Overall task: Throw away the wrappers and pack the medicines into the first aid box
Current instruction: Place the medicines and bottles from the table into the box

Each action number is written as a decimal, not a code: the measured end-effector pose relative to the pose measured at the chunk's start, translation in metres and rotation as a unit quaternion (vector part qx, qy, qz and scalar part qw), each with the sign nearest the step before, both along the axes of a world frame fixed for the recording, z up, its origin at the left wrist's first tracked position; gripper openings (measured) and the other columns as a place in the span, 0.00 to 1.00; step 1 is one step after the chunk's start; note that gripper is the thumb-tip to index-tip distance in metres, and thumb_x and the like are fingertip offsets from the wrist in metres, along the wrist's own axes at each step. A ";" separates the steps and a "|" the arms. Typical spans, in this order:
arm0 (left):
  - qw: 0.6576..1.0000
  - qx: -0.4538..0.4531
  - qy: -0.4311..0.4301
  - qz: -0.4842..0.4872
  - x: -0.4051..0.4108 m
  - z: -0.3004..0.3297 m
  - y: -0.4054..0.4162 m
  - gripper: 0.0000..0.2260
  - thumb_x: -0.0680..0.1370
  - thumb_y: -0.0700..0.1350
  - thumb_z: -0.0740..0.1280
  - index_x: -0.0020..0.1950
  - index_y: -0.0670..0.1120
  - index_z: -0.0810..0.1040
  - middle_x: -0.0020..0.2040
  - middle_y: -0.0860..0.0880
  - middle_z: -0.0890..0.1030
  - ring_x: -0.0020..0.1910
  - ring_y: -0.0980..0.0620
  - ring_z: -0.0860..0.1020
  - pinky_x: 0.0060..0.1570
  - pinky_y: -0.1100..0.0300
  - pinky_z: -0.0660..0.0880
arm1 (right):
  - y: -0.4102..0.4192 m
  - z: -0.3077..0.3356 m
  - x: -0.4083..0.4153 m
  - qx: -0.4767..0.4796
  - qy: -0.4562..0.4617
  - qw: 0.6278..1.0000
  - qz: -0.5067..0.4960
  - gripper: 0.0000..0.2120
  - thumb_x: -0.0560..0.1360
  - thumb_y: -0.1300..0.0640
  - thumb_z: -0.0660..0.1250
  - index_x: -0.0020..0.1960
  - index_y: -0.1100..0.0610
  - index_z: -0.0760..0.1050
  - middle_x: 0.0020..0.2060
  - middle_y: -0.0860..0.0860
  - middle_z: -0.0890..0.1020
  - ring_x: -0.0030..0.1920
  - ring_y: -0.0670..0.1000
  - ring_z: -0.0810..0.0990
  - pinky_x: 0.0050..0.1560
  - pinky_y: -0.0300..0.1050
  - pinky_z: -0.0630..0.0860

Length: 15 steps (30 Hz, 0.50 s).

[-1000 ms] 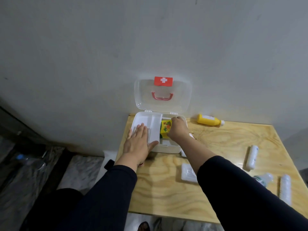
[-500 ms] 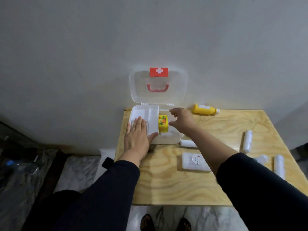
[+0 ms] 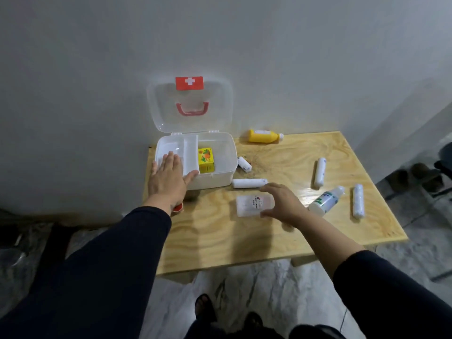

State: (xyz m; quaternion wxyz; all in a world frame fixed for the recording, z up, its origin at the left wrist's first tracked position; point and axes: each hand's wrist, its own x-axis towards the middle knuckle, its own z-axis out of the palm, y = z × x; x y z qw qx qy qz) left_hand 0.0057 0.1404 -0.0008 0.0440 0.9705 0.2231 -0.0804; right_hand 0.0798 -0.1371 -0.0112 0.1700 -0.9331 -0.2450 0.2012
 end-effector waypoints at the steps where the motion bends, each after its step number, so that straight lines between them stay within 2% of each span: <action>1: 1.000 0.002 0.003 0.000 0.000 -0.001 0.000 0.36 0.80 0.64 0.44 0.79 0.41 0.47 0.80 0.44 0.47 0.80 0.48 0.47 0.78 0.48 0.44 | -0.003 -0.005 -0.002 -0.007 0.005 1.000 0.002 0.36 0.64 0.56 0.78 0.69 0.56 0.70 0.70 0.54 0.71 0.70 0.55 0.68 0.69 0.47 0.66; 8: 1.000 0.019 0.018 0.001 0.002 -0.002 0.001 0.36 0.79 0.64 0.43 0.79 0.41 0.47 0.81 0.45 0.46 0.80 0.49 0.47 0.77 0.48 0.44 | -0.012 -0.017 -0.004 0.030 -0.013 0.999 -0.002 0.33 0.65 0.59 0.76 0.68 0.58 0.71 0.66 0.54 0.75 0.67 0.56 0.71 0.67 0.46 0.67; 15: 1.000 0.012 0.016 -0.003 0.002 0.000 0.001 0.36 0.79 0.64 0.43 0.79 0.42 0.46 0.81 0.45 0.46 0.80 0.48 0.47 0.77 0.48 0.44 | -0.025 0.032 0.016 0.046 -0.085 0.995 -0.017 0.32 0.65 0.59 0.77 0.67 0.58 0.72 0.63 0.54 0.77 0.65 0.56 0.73 0.64 0.45 0.68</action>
